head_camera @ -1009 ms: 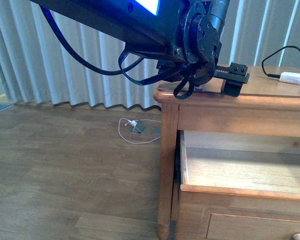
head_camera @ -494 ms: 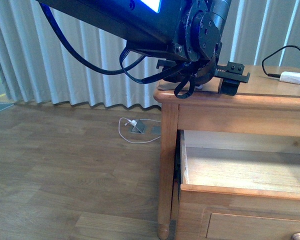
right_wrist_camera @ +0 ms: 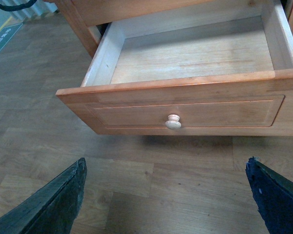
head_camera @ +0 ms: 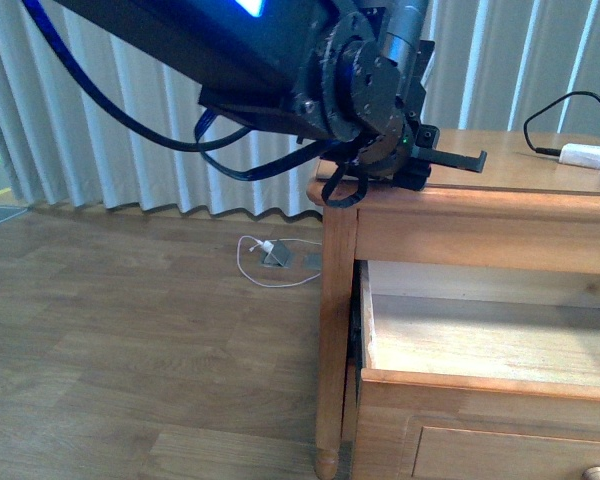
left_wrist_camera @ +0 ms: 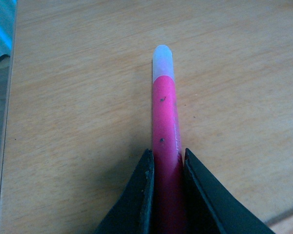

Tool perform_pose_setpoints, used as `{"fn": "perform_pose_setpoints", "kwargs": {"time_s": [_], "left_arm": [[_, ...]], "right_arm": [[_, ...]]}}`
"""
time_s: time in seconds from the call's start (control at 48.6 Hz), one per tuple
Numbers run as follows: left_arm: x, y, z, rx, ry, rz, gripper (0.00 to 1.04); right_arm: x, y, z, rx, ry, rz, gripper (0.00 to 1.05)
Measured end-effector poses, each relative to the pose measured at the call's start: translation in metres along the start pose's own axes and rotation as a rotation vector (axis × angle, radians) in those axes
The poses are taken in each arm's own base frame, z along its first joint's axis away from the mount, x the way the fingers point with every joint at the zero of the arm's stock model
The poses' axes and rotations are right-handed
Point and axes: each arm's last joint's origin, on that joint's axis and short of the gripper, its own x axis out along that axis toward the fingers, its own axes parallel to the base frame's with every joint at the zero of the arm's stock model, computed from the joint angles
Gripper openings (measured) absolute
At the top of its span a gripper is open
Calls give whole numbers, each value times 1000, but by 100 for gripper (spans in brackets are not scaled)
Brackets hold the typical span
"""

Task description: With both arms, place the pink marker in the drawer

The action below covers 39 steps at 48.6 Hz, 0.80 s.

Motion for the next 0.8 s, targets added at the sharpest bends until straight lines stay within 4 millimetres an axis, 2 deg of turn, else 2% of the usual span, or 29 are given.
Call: {"fn": "perform_pose_setpoints", "kwargs": {"time_s": [0.165,0.268,0.391,0.473,0.597,0.803], "left_arm": [[-24,9,2,0,-101,-157,15],[-47,12,12,32,-159,-278,15],[-72,10,19,100,-207,-412,15],[-82,8,18,133,-213,-473,15],[-85,0,4,162,-190,-535,15],[-78,-14,-22,209,-139,-554,15]], "right_arm": [[0,0,0,0,0,0,96],[0,0,0,0,0,0,96],[0,0,0,0,0,0,96],[0,0,0,0,0,0,96],[0,0,0,0,0,0,96],[0,0,0,0,0,0,96]]}}
